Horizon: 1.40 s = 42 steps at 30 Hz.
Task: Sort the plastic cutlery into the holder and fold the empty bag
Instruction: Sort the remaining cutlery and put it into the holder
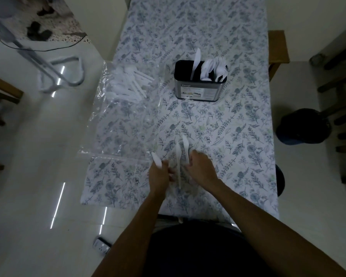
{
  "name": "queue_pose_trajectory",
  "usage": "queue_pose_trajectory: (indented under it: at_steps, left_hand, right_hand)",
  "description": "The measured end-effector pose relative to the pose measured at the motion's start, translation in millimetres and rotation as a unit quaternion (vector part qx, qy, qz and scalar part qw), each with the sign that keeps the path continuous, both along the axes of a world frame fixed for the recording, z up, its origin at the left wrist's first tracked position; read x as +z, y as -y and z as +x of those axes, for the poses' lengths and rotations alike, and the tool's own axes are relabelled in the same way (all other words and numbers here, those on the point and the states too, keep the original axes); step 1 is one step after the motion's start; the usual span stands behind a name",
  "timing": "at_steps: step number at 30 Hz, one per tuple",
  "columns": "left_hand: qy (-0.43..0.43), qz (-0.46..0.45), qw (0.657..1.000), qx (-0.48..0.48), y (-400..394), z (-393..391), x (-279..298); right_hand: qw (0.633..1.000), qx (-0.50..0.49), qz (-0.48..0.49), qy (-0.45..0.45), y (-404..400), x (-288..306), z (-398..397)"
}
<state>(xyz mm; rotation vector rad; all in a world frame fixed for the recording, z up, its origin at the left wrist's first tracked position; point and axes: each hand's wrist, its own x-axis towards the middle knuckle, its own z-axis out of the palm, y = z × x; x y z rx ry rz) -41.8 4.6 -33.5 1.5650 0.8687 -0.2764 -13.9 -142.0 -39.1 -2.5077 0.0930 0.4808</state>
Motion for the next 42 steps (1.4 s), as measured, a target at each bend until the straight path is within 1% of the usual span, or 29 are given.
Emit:
queue_pose_trajectory:
  at_steps: [2, 4, 5, 6, 7, 9, 10, 11, 13, 15, 16, 19, 21, 23, 26, 28, 30, 33, 34, 35, 36, 37, 38, 39, 40, 41, 42]
  left_hand:
    - [0.001, -0.018, 1.000, 0.010, 1.8, 0.3, 1.6]
    - [0.010, -0.059, 0.998, 0.027, 4.1, 1.9, 3.7]
    - [0.019, -0.085, 0.996, 0.030, 4.9, 3.7, 3.9]
    - [0.032, -0.118, 0.992, 0.027, 5.8, 6.0, 4.9]
    - [0.040, -0.149, 0.988, 0.013, 6.5, 8.5, 5.5]
    - [0.054, -0.192, 0.980, -0.006, 8.4, 10.3, 8.3]
    - [0.055, -0.182, 0.982, -0.002, 8.6, 9.8, 8.7]
    - [0.055, -0.148, 0.987, 0.009, 7.8, 9.8, 7.8]
    - [0.039, -0.066, 0.996, 0.044, 1.4, 7.6, 4.2]
    - [0.024, -0.041, 0.995, 0.085, -9.1, 5.0, 1.3]
    - [0.019, -0.037, 0.995, 0.093, -14.3, 3.6, 0.3]
    - [0.018, -0.033, 0.996, 0.086, -23.6, 2.7, 0.9]
    - [0.020, -0.046, 0.995, 0.084, -24.7, 3.9, 2.8]
    - [0.015, -0.071, 0.993, 0.095, -24.1, 7.1, 6.2]
    - [0.013, -0.151, 0.983, 0.105, -15.8, 11.9, 10.3]
    - [0.027, -0.194, 0.976, 0.094, -4.0, 18.3, 18.2]
    - [0.041, -0.213, 0.973, 0.080, 10.9, 26.8, 27.7]
    - [0.061, -0.172, 0.981, 0.063, 29.5, 41.1, 40.9]
    - [0.066, -0.164, 0.981, 0.074, 32.7, 46.0, 43.2]
    - [0.070, -0.174, 0.977, 0.100, 34.4, 51.5, 46.7]
    - [0.072, -0.206, 0.966, 0.139, 34.9, 57.9, 49.5]
    - [0.072, -0.246, 0.949, 0.182, 35.3, 65.1, 54.1]
    - [0.076, -0.287, 0.929, 0.220, 35.5, 72.5, 59.4]
    - [0.084, -0.317, 0.913, 0.242, 37.1, 79.0, 65.0]
    - [0.095, -0.333, 0.904, 0.249, 40.5, 83.1, 71.2]
    - [0.105, -0.338, 0.903, 0.243, 46.9, 84.6, 78.5]
    - [0.113, -0.336, 0.908, 0.223, 55.9, 83.4, 86.7]
  right_hand:
    - [1.000, -0.027, 0.001, -0.016, 2.6, 1.0, 3.3]
    - [0.996, -0.079, 0.033, -0.022, 8.6, 7.3, 3.9]
    - [0.994, -0.086, 0.057, -0.018, 10.4, 12.9, 1.9]
    - [0.994, -0.070, 0.086, -0.015, 11.0, 17.8, -1.3]
    - [0.992, -0.031, 0.120, -0.020, 9.8, 24.1, -5.2]
    - [0.979, 0.063, 0.183, -0.063, 5.3, 34.2, -13.3]
    - [0.973, 0.086, 0.201, -0.077, 5.4, 33.0, -14.9]
    - [0.971, 0.084, 0.209, -0.078, 6.4, 31.0, -14.5]
    - [0.980, 0.026, 0.187, -0.057, 8.8, 24.7, -10.6]
    - [0.990, -0.015, 0.133, -0.051, 5.6, 16.8, -10.3]
    - [0.993, -0.012, 0.108, -0.055, -0.3, 15.0, -11.1]
    - [0.998, 0.043, 0.021, -0.042, -23.1, 7.0, -15.0]
    - [0.998, 0.055, -0.011, -0.029, -28.6, 5.9, -14.8]
    - [0.999, 0.027, 0.015, -0.029, -25.1, 13.9, -13.7]
    - [0.994, -0.024, 0.099, -0.036, -9.6, 32.3, -10.5]
    - [0.991, 0.020, 0.134, -0.020, -3.6, 49.4, -8.6]
    - [0.987, 0.079, 0.143, 0.002, -1.9, 64.0, -7.1]
    - [0.986, 0.115, 0.118, 0.036, 5.9, 69.8, -4.5]
    - [0.986, 0.098, 0.121, 0.057, 11.1, 69.9, -4.0]
    - [0.986, 0.051, 0.138, 0.078, 16.5, 69.6, -4.4]
    - [0.981, -0.030, 0.172, 0.091, 21.6, 71.4, -5.0]
    - [0.963, -0.136, 0.219, 0.083, 25.8, 74.5, -5.4]
    - [0.921, -0.256, 0.292, 0.040, 28.3, 79.6, -3.0]
    - [0.847, -0.362, 0.388, -0.030, 29.8, 82.5, 1.7]
    - [0.765, -0.430, 0.471, -0.091, 29.4, 83.7, 6.1]
    - [0.705, -0.459, 0.524, -0.129, 27.3, 86.5, 9.4]
    - [0.668, -0.469, 0.559, -0.148, 23.3, 90.4, 11.9]
